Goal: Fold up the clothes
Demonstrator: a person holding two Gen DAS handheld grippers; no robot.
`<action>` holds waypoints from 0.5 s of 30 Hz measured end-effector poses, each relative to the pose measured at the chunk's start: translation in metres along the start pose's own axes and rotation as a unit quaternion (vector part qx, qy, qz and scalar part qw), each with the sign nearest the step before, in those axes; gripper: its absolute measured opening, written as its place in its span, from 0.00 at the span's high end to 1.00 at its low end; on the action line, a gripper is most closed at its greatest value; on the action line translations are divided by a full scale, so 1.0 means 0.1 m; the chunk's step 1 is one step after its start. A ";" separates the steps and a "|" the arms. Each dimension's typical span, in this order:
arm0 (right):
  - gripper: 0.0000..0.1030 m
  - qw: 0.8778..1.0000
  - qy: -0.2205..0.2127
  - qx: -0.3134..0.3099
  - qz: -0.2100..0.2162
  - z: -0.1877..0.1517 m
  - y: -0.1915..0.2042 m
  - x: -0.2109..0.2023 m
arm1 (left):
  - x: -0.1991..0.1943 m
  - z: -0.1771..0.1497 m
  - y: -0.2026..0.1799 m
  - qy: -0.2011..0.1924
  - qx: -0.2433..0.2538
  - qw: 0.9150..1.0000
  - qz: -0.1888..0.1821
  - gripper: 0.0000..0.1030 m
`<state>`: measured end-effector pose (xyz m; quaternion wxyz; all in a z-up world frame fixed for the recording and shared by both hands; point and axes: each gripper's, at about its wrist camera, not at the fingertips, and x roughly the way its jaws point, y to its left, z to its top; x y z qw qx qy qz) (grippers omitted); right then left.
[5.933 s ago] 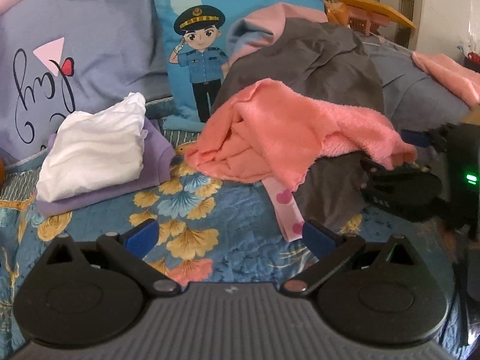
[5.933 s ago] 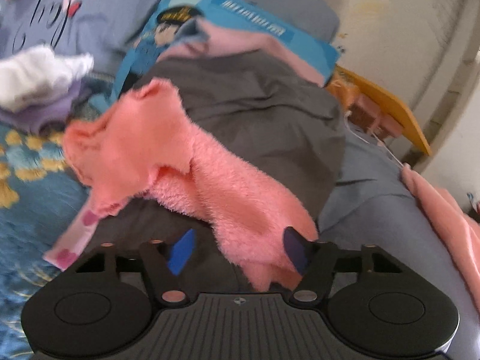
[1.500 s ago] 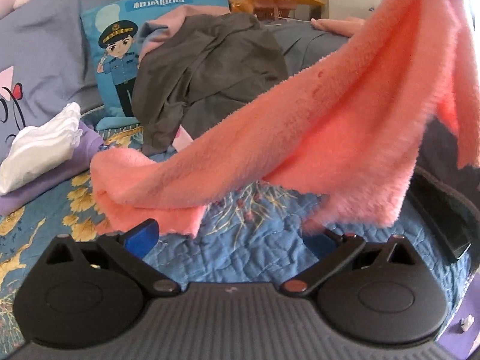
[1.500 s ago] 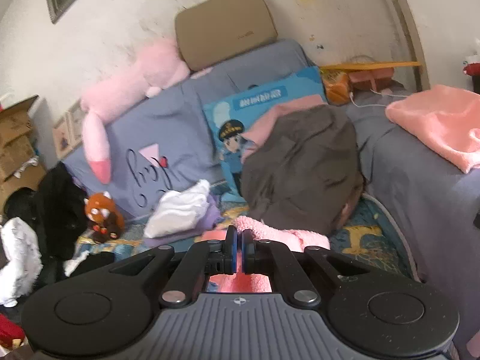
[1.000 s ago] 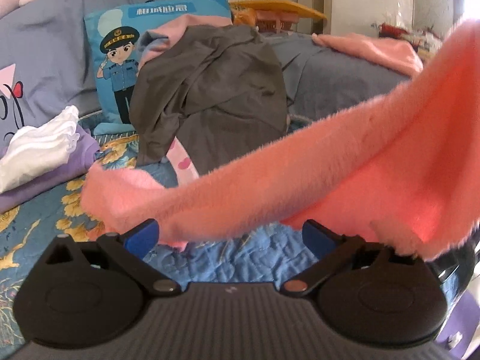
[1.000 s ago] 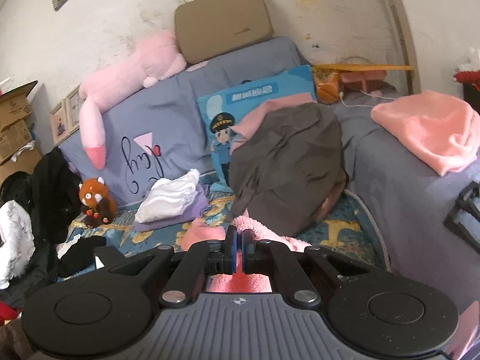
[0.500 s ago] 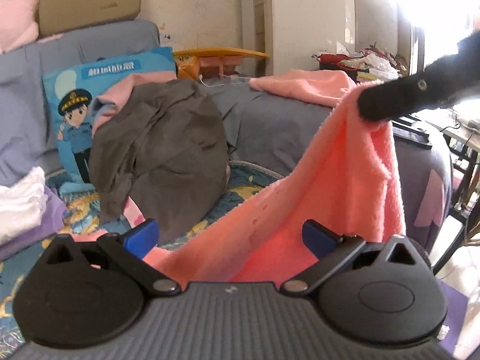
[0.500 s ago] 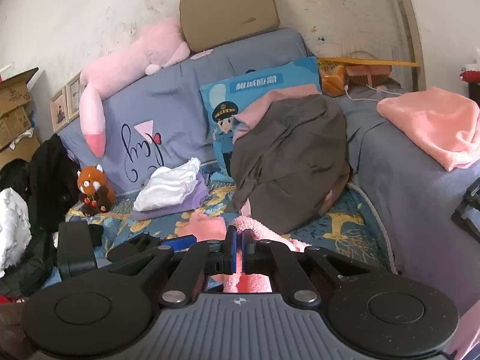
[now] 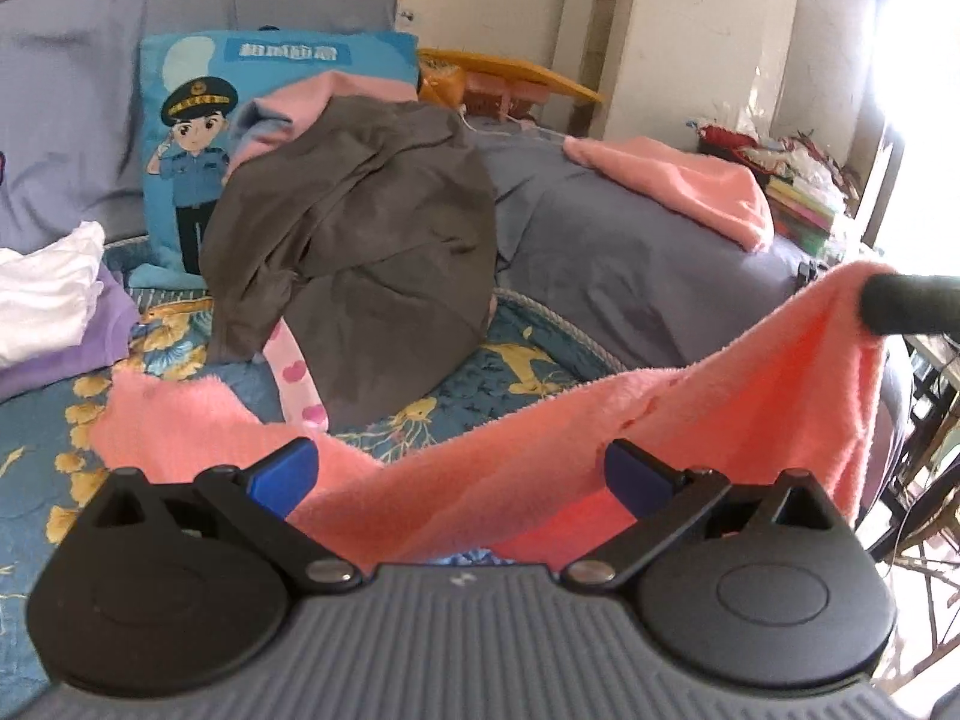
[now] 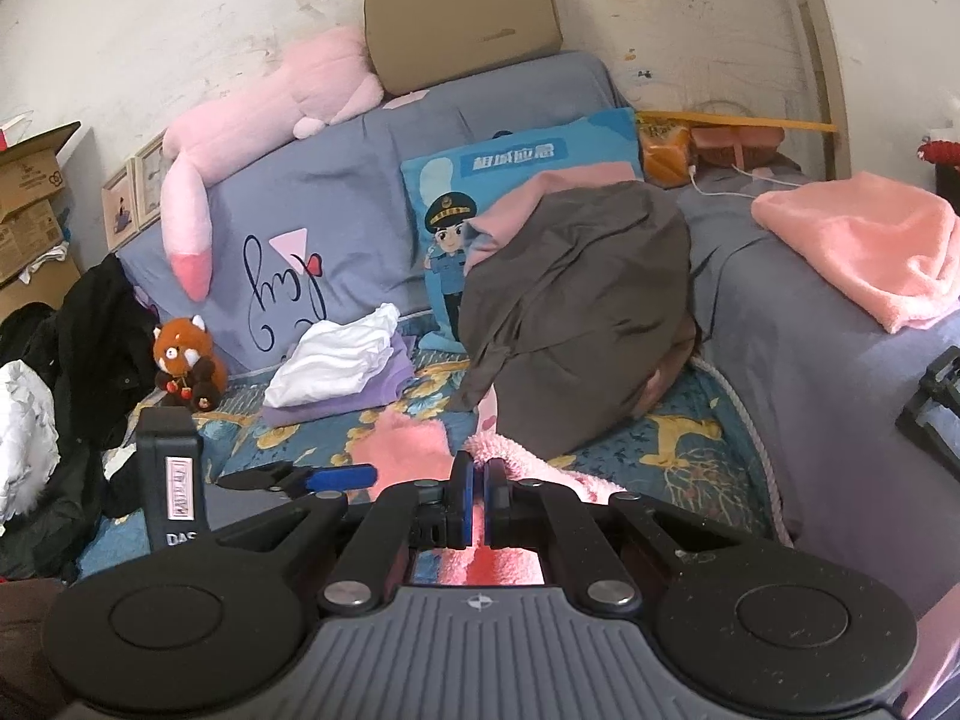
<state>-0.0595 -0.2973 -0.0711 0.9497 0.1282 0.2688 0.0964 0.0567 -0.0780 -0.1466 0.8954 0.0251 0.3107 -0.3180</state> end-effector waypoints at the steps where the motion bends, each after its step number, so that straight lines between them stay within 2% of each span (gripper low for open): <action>1: 0.97 1.000 0.001 -0.001 -0.001 -0.01 0.00 0.00 | 0.00 -0.01 -0.02 -0.001 0.003 1.000 -0.004 0.01; 4: 0.97 1.000 0.003 -0.001 0.000 -0.02 0.01 -0.01 | 0.00 -0.01 -0.11 -0.003 0.012 1.000 -0.022 0.01; 8: 0.97 1.000 0.002 -0.006 0.011 -0.04 0.04 -0.03 | 0.09 -0.02 -0.21 0.005 0.028 1.000 0.004 0.01; 10: 0.97 1.000 0.003 -0.010 0.011 -0.04 0.05 -0.03 | 0.12 -0.02 -0.20 0.009 0.020 1.000 0.009 0.01; 15: 0.97 1.000 0.009 0.003 -0.012 -0.06 -0.02 0.00 | 0.01 -0.02 -0.12 -0.002 0.009 1.000 -0.002 0.01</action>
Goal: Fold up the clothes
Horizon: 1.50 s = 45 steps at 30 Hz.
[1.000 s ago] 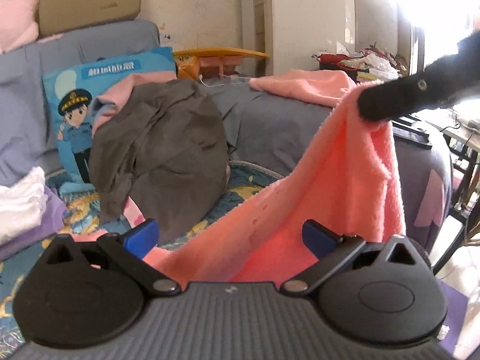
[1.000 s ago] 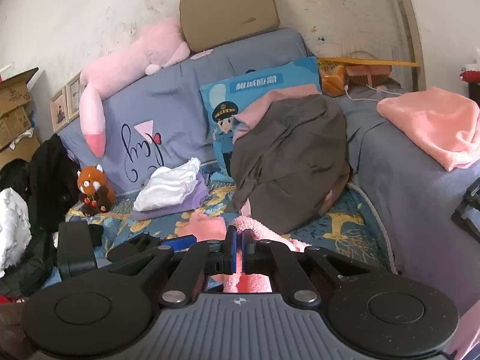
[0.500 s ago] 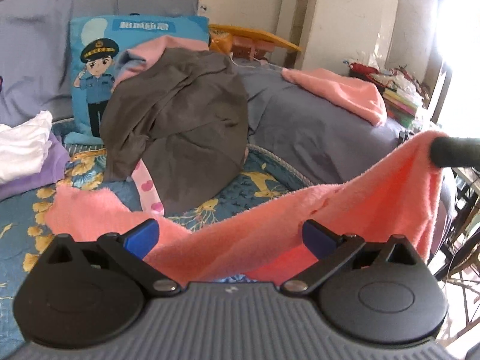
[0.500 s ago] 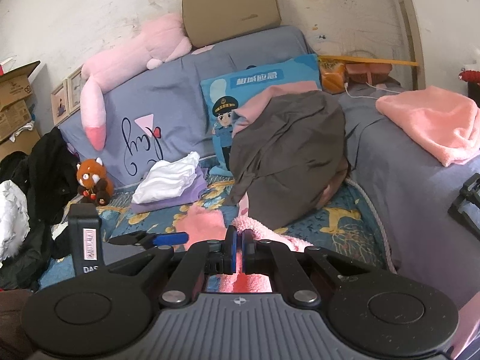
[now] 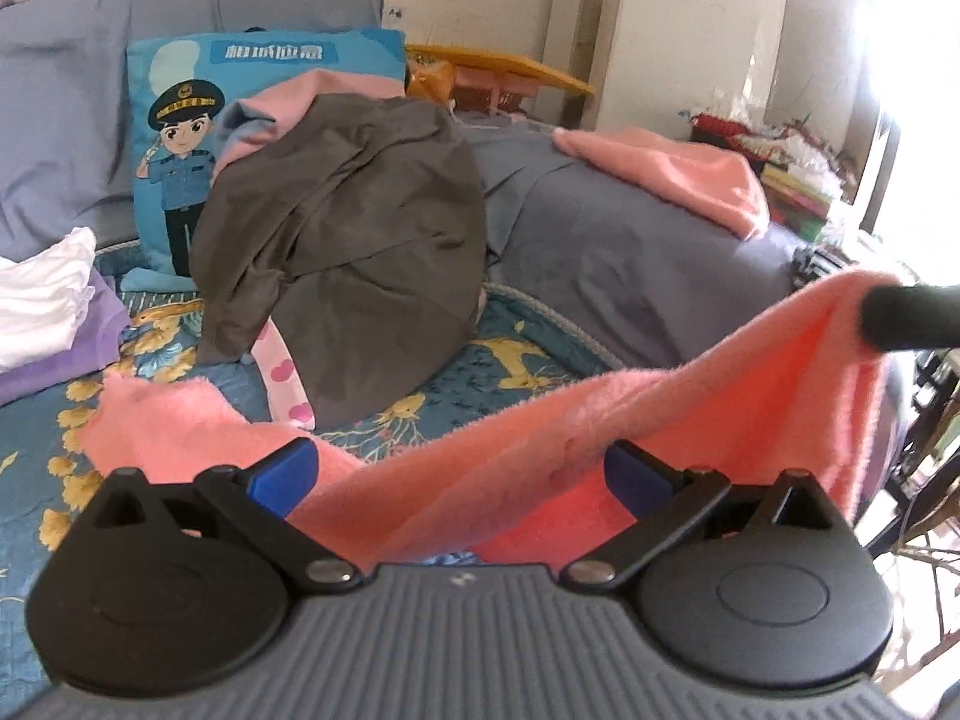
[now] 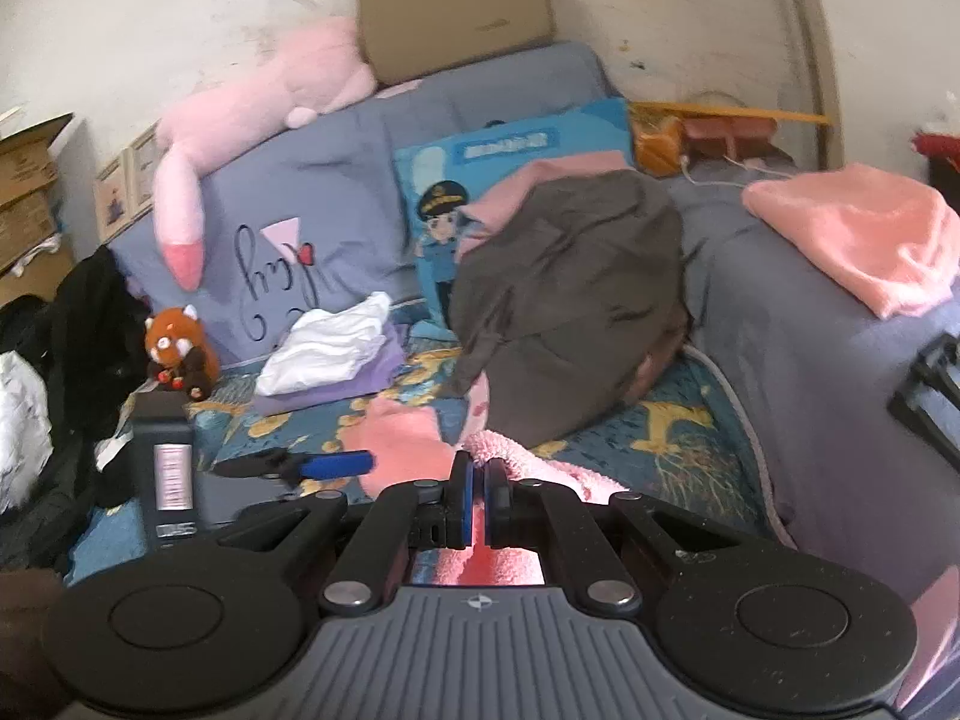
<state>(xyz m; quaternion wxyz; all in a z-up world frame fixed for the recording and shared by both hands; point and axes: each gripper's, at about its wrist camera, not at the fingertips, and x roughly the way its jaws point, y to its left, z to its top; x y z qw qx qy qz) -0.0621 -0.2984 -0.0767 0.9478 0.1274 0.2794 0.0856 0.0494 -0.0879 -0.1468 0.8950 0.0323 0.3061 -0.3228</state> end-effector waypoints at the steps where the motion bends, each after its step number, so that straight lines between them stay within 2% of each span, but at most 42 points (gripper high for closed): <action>1: 0.97 1.000 0.001 0.004 -0.002 0.00 -0.02 0.00 | -0.02 0.00 0.01 -0.002 -0.001 1.000 -0.002 0.01; 10: 0.97 1.000 -0.005 -0.008 0.016 -0.01 0.03 -0.04 | 0.09 -0.08 0.06 0.020 -0.012 1.000 0.014 0.00; 14: 0.97 1.000 -0.003 -0.003 0.013 -0.02 0.01 -0.05 | 0.12 -0.09 0.06 0.015 -0.019 0.999 0.043 0.00; 17: 0.97 1.000 -0.004 -0.002 0.016 -0.03 0.01 -0.06 | 0.16 -0.09 0.11 0.022 -0.028 0.998 0.052 0.00; 22: 0.97 1.000 -0.004 -0.007 0.018 -0.03 0.03 -0.06 | 0.21 -0.10 0.13 0.018 -0.026 0.994 0.103 0.00; 25: 0.97 1.000 -0.006 -0.001 0.022 -0.04 0.02 -0.07 | 0.23 -0.10 0.17 0.020 -0.028 0.992 0.121 0.00; 27: 0.97 1.000 -0.005 -0.002 0.024 -0.04 0.02 -0.06 | 0.26 -0.11 0.19 0.032 -0.026 0.992 0.117 0.00; 29: 0.97 1.000 0.002 -0.007 0.014 -0.06 0.03 -0.04 | 0.22 -0.13 0.18 0.028 -0.032 0.995 0.095 0.00; 32: 0.97 0.999 0.029 -0.015 0.004 -0.11 0.02 0.04 | 0.11 -0.13 0.16 0.018 -0.035 0.998 0.044 0.00; 33: 0.96 0.999 0.040 -0.017 0.002 -0.13 0.02 0.06 | 0.10 -0.13 0.13 0.018 -0.030 0.999 0.035 0.00; 35: 0.94 0.995 0.089 -0.036 -0.005 -0.23 0.03 0.17 | 0.11 -0.15 0.06 0.029 -0.012 0.999 0.034 0.00; 37: 0.93 0.984 0.164 -0.060 -0.014 -0.41 0.04 0.33 | 0.17 -0.20 0.00 0.042 0.007 0.998 0.048 0.00; 39: 0.91 0.967 0.242 -0.078 -0.030 -0.68 0.04 0.51 | 0.20 -0.27 0.00 0.055 0.010 0.997 0.048 0.00; 40: 0.91 0.960 0.264 -0.084 -0.038 -0.78 0.03 0.55 | 0.20 -0.31 0.00 0.060 0.011 0.997 0.047 0.00; 42: 0.87 0.955 0.277 -0.089 -0.059 -0.92 0.00 0.56 | 0.20 -0.37 0.01 0.070 0.012 0.996 0.046 0.00; 44: 0.68 0.959 0.263 -0.077 -0.070 -0.94 -0.06 0.51 | 0.19 -0.43 0.04 0.078 0.012 0.996 0.046 0.00; 45: 0.65 0.963 0.250 -0.065 -0.074 -0.92 -0.10 0.47 | 0.18 -0.45 0.07 0.081 0.010 0.995 0.048 0.00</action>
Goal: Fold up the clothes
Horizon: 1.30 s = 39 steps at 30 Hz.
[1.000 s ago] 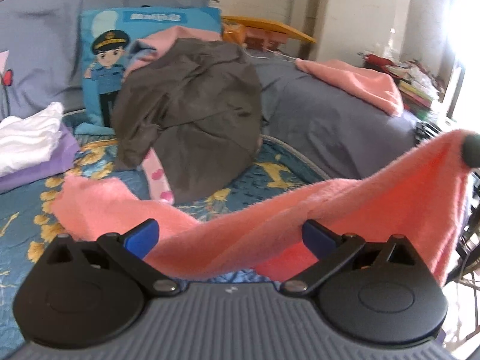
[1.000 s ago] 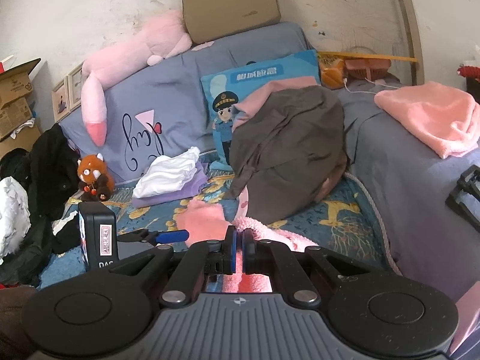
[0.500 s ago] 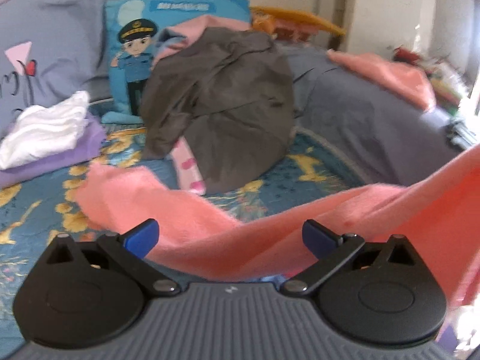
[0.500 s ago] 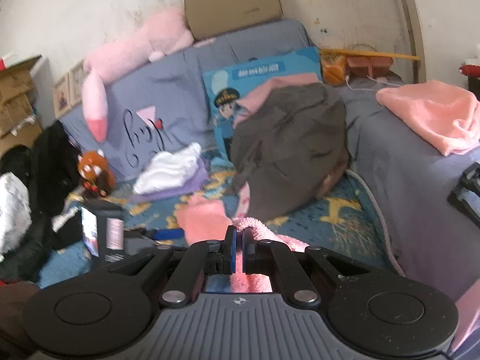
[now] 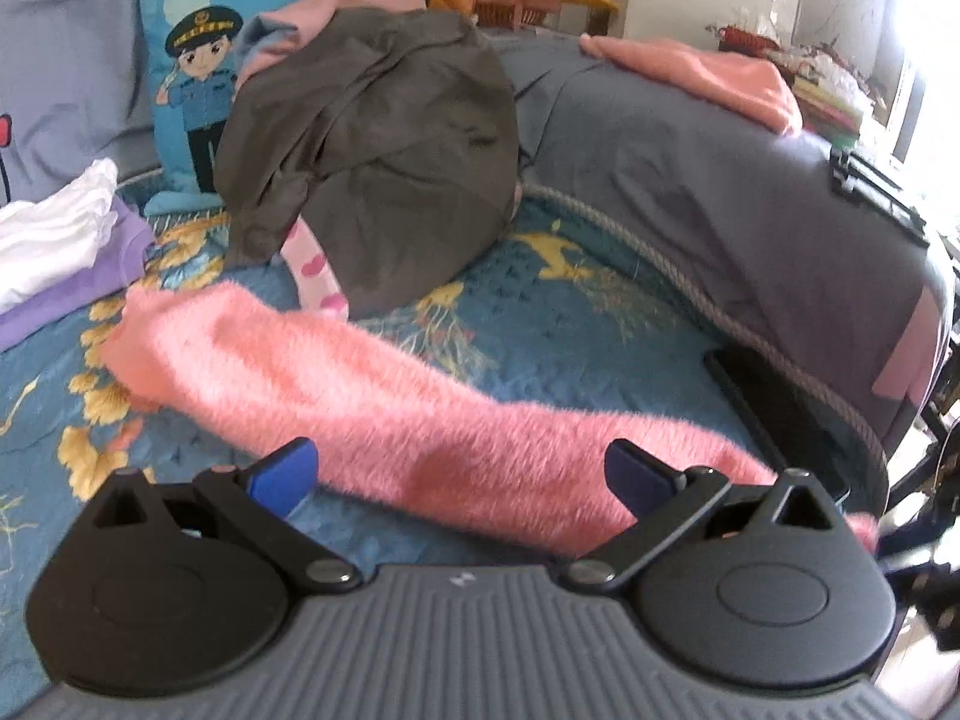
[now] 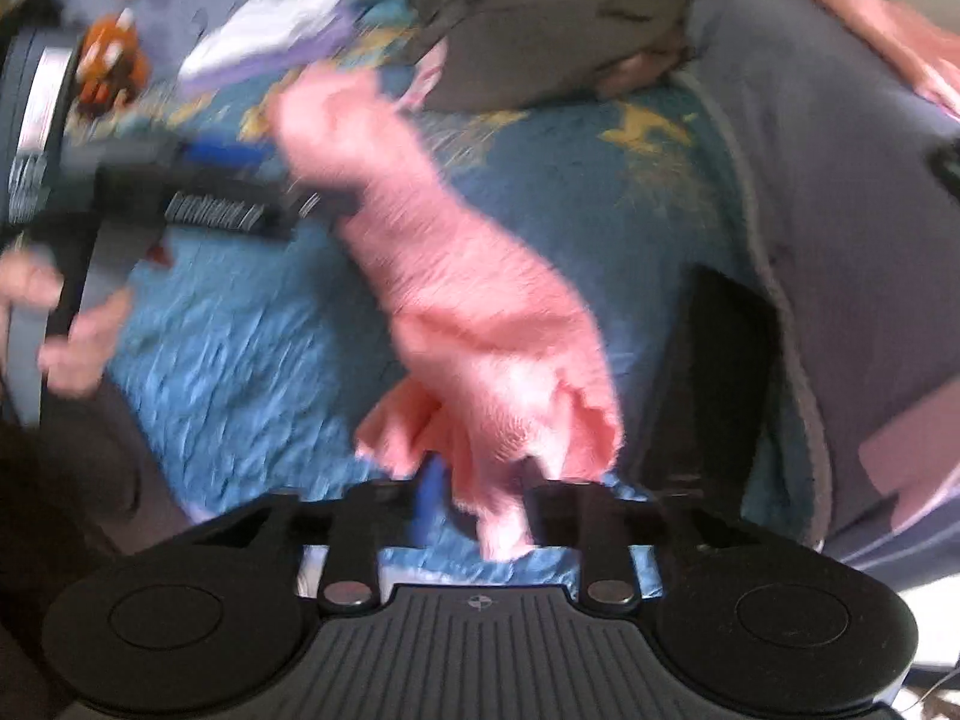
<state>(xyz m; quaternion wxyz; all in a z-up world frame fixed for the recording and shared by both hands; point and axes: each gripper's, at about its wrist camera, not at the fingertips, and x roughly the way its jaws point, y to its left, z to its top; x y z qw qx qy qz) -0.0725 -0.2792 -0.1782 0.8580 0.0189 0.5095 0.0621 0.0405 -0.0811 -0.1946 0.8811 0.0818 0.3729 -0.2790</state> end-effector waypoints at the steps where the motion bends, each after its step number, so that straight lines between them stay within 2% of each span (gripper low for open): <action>1: 0.64 1.000 -0.013 0.013 -0.001 0.00 -0.05 -0.04 | 0.00 -0.02 0.03 0.003 -0.005 1.000 0.001 0.00; 8: 0.59 0.991 -0.081 0.103 0.014 0.17 -0.34 -0.14 | -0.04 -0.09 0.03 0.014 -0.009 1.000 -0.009 0.00; 10: 0.59 0.981 -0.080 0.164 0.058 0.19 -0.47 -0.03 | -0.05 -0.10 -0.02 0.016 -0.001 1.000 -0.010 0.00; 12: 0.59 0.960 -0.057 0.249 0.114 0.18 -0.60 0.20 | -0.06 -0.11 -0.06 0.016 0.006 1.000 -0.009 0.00; 14: 0.59 0.926 -0.037 0.339 0.163 0.08 -0.73 0.42 | -0.08 -0.12 -0.06 0.017 0.007 1.000 -0.007 0.00; 17: 0.59 0.883 -0.037 0.425 0.196 -0.09 -0.81 0.59 | -0.11 -0.14 -0.02 0.017 -0.004 1.000 -0.008 0.00; 24: 0.59 0.826 -0.052 0.522 0.204 -0.18 -0.93 0.86 | -0.12 -0.16 0.02 0.022 -0.014 1.000 -0.008 0.00; 26: 0.62 0.819 -0.058 0.535 0.199 -0.15 -0.96 0.91 | -0.13 -0.16 0.01 0.022 -0.012 1.000 -0.009 0.00; 27: 0.67 0.818 -0.061 0.536 0.198 -0.13 -0.96 0.93 | -0.14 -0.16 0.00 0.022 -0.013 1.000 -0.010 0.00; 28: 0.89 0.818 -0.064 0.537 0.197 -0.10 -0.95 0.94 | -0.15 -0.17 0.00 0.023 -0.015 1.000 -0.013 0.00; 29: 0.97 0.820 -0.077 0.531 0.199 -0.07 -0.93 0.91 | -0.16 -0.17 0.00 0.024 -0.018 0.999 -0.016 0.00; 31: 0.98 0.828 -0.107 0.512 0.200 0.02 -0.88 0.81 | -0.18 -0.18 -0.01 0.025 -0.027 0.999 -0.030 0.00; 33: 0.98 0.848 -0.138 0.477 0.188 0.14 -0.80 0.63 | -0.21 -0.20 -0.02 0.023 -0.034 0.998 -0.045 0.00; 35: 0.98 0.862 -0.164 0.441 0.190 0.28 -0.73 0.44 | -0.25 -0.20 -0.07 0.018 -0.029 0.998 -0.054 0.00; 39: 0.98 0.871 -0.194 0.398 0.215 0.46 -0.63 0.15 | -0.29 -0.20 -0.28 0.000 0.020 0.999 -0.030 0.00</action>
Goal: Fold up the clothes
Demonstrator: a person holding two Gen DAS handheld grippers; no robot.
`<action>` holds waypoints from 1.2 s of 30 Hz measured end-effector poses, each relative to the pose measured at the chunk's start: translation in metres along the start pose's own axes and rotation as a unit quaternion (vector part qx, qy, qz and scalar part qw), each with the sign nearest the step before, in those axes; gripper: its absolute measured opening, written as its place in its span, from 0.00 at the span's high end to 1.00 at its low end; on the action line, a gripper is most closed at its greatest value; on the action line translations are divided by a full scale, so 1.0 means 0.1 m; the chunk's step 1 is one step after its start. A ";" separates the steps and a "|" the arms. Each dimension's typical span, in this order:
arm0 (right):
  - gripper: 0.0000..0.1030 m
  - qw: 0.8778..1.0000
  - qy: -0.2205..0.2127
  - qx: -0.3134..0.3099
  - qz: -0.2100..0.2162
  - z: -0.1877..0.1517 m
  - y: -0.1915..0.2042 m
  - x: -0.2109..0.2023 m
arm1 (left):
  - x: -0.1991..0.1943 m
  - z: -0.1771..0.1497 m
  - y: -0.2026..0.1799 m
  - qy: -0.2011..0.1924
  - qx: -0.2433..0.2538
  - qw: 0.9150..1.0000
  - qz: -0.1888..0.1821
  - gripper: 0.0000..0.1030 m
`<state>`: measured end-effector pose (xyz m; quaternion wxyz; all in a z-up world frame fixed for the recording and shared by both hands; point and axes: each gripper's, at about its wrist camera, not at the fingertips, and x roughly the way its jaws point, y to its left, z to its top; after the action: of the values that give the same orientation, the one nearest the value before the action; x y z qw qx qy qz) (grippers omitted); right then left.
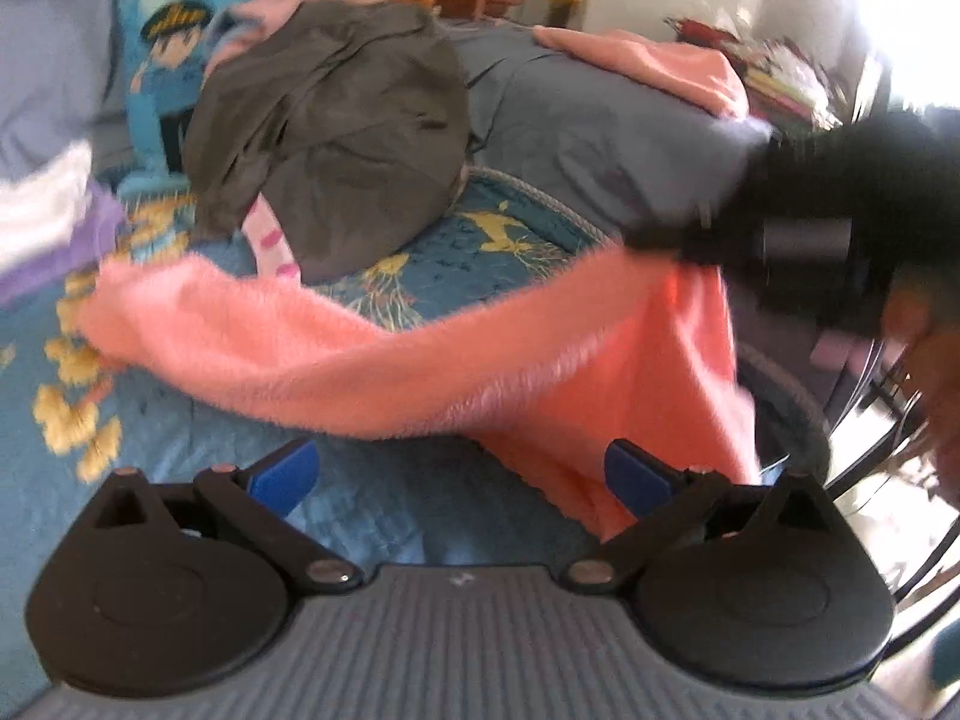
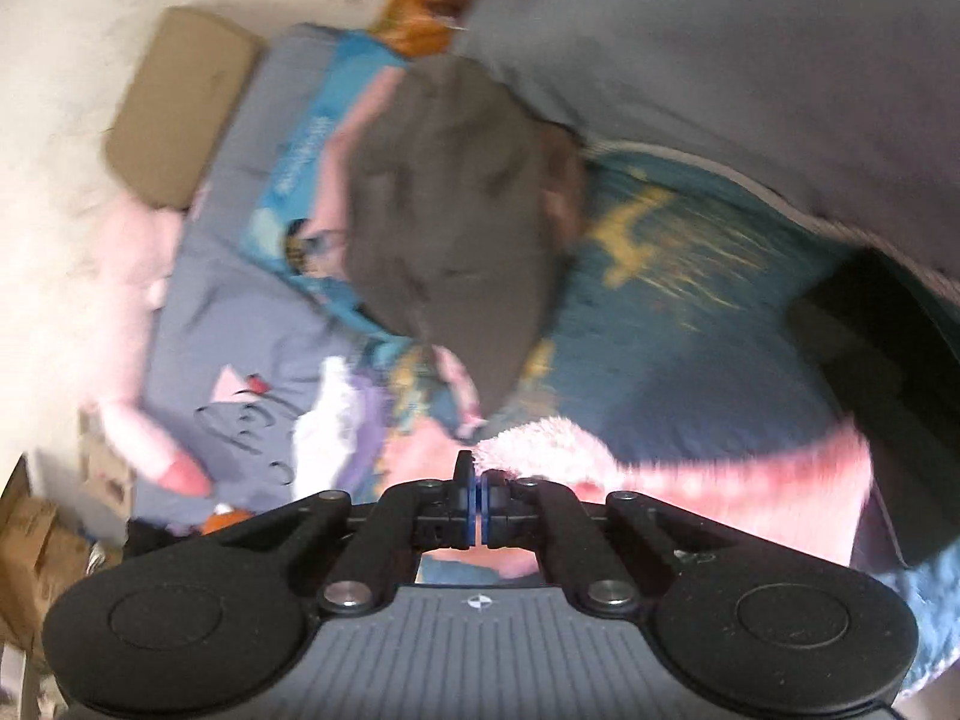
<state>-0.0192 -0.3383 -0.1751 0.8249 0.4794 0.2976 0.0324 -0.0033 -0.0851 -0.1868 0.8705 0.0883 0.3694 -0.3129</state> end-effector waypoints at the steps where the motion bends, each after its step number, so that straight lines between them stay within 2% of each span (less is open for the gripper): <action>1: 0.98 1.000 -0.001 -0.010 0.005 0.01 0.08 -0.02 | 0.00 0.01 -0.06 -0.007 0.014 1.000 0.005 0.00; 4: 0.98 0.999 0.005 -0.030 0.022 -0.01 0.26 -0.08 | 0.02 0.07 -0.19 -0.028 0.043 0.999 0.016 0.00; 6: 0.98 0.999 0.008 -0.043 0.030 -0.04 0.36 -0.12 | 0.05 0.14 -0.23 -0.040 0.045 0.998 0.022 0.00; 10: 0.98 0.997 0.006 -0.077 0.031 -0.09 0.54 -0.19 | 0.11 0.29 -0.26 -0.065 0.018 0.997 0.045 0.00; 17: 0.98 0.996 -0.002 -0.057 0.075 -0.11 0.59 -0.27 | 0.26 0.36 -0.11 -0.064 -0.028 0.991 0.113 0.00; 21: 0.98 0.994 -0.009 -0.056 0.095 -0.12 0.63 -0.33 | 0.28 0.33 0.15 -0.061 -0.086 0.979 0.177 0.00; 26: 0.98 0.993 -0.008 -0.061 0.097 -0.13 0.66 -0.37 | 0.09 0.34 0.54 -0.092 -0.169 0.954 0.231 0.00; 29: 0.98 0.994 -0.011 -0.060 0.087 -0.13 0.67 -0.36 | -0.11 0.37 0.66 -0.114 -0.176 0.952 0.224 0.00; 30: 0.98 0.994 -0.012 -0.062 0.086 -0.13 0.67 -0.36 | -0.15 0.38 0.66 -0.117 -0.169 0.956 0.212 0.00; 33: 0.98 0.994 -0.013 -0.067 0.083 -0.11 0.69 -0.36 | -0.25 0.39 0.63 -0.116 -0.136 0.974 0.143 0.00; 36: 0.98 0.994 -0.017 -0.079 0.079 -0.12 0.73 -0.37 | -0.31 0.35 0.52 -0.117 -0.114 0.979 0.121 0.00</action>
<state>-0.0388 -0.3028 -0.1034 0.8599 0.4356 0.2410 0.1127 0.0328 -0.0426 -0.1445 0.9434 -0.0051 0.2849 -0.1696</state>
